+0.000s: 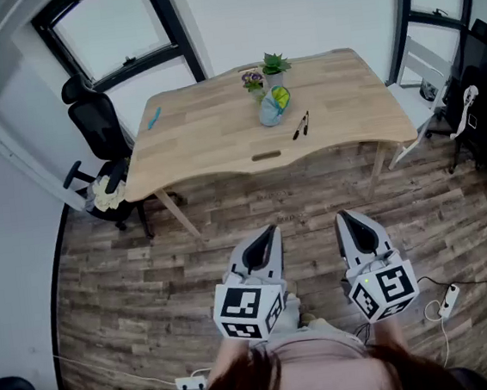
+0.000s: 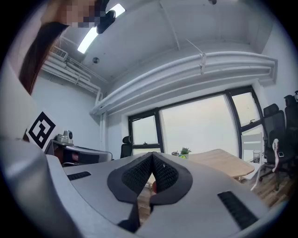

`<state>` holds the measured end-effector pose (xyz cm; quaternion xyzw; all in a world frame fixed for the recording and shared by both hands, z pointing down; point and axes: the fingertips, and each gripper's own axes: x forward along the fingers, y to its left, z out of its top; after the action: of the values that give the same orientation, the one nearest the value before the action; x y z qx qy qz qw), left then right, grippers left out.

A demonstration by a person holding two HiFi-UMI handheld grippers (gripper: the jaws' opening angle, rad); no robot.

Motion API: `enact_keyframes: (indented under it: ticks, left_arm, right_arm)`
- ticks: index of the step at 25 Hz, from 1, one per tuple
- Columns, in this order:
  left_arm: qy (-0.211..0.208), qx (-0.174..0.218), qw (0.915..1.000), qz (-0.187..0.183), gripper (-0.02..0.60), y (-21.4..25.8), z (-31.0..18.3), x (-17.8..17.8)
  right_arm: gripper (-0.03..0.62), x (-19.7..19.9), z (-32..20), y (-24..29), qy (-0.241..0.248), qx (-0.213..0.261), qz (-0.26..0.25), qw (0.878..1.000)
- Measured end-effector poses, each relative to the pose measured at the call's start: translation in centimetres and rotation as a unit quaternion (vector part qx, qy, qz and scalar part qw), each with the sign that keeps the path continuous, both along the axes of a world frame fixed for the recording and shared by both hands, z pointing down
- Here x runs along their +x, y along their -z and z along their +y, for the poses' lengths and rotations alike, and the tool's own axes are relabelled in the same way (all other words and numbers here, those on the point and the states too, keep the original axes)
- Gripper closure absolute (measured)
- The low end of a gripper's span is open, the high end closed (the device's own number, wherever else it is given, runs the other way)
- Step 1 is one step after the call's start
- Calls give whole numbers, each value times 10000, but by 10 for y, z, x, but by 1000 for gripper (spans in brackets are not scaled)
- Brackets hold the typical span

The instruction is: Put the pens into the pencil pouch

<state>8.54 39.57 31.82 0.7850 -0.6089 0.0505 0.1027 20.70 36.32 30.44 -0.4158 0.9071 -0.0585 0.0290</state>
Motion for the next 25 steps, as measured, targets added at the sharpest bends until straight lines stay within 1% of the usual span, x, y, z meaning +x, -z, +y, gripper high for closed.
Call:
enact_keyframes:
  ticks: [8, 17, 25]
  left_arm:
    - [-73, 48, 10000, 44, 578, -3, -32, -16]
    - [-197, 36, 9997, 133, 578, -8, -79, -46]
    - [-377, 49, 9991, 188, 578, -12, -118, -71]
  right_arm:
    - [594, -23, -25, -4, 37, 78, 130, 9999]
    - [594, -56, -66, -12, 10, -86, 97, 9999]
    - [594, -78, -105, -16, -210, -279, -3, 9994]
